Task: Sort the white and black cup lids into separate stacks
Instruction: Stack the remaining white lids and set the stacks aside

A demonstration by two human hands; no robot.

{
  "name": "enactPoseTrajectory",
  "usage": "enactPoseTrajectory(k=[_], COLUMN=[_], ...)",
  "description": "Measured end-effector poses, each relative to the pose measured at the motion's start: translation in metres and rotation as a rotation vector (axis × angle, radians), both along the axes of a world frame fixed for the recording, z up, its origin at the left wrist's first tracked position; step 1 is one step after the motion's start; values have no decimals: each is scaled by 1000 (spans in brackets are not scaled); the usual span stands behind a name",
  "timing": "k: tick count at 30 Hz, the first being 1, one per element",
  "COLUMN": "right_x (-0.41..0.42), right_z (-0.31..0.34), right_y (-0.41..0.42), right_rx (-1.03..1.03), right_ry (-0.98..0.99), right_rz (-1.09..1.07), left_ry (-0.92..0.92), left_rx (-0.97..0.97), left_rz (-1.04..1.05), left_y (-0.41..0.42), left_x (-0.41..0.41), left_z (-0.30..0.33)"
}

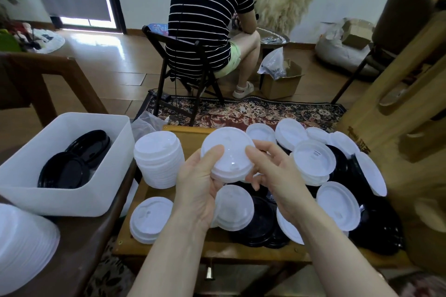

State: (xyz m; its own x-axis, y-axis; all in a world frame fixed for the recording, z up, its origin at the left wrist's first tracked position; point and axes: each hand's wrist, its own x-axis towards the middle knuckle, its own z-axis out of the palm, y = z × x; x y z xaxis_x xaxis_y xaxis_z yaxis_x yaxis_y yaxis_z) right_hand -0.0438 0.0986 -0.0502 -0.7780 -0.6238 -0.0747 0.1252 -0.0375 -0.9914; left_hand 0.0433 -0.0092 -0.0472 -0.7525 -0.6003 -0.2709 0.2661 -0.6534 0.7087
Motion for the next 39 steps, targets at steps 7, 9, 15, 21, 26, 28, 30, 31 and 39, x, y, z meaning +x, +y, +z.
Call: enactPoseTrajectory(k=[7, 9, 15, 21, 26, 28, 30, 31, 39], right_x=[-5, -4, -6, -6, -10, -14, -22, -26, -53], right_z=[6, 8, 8, 8, 21, 25, 25, 23, -16], right_y=[7, 10, 33, 61, 87, 101, 119, 129, 174], right_rx=[-56, -65, -43, -18, 80, 165, 290, 372, 991], right_ry=[-25, -12, 11, -8, 62, 175, 397, 532, 795], right_rz=[-29, -31, -72, -153, -133, -226, -427, -530, -397], left_ry=[13, 25, 15, 37, 61, 51, 35, 27, 23], left_rx=[-29, -18, 22, -65, -47, -20, 16, 40, 71], left_rz=[-30, -27, -86, -282, -310, -310, -312, -319, -406], left_y=[9, 12, 29, 45, 59, 62, 63, 63, 72], left_x=[-5, -6, -10, -12, -15, -16, -16, -16, -15], left_z=[5, 7, 7, 9, 8, 7, 6, 6, 3])
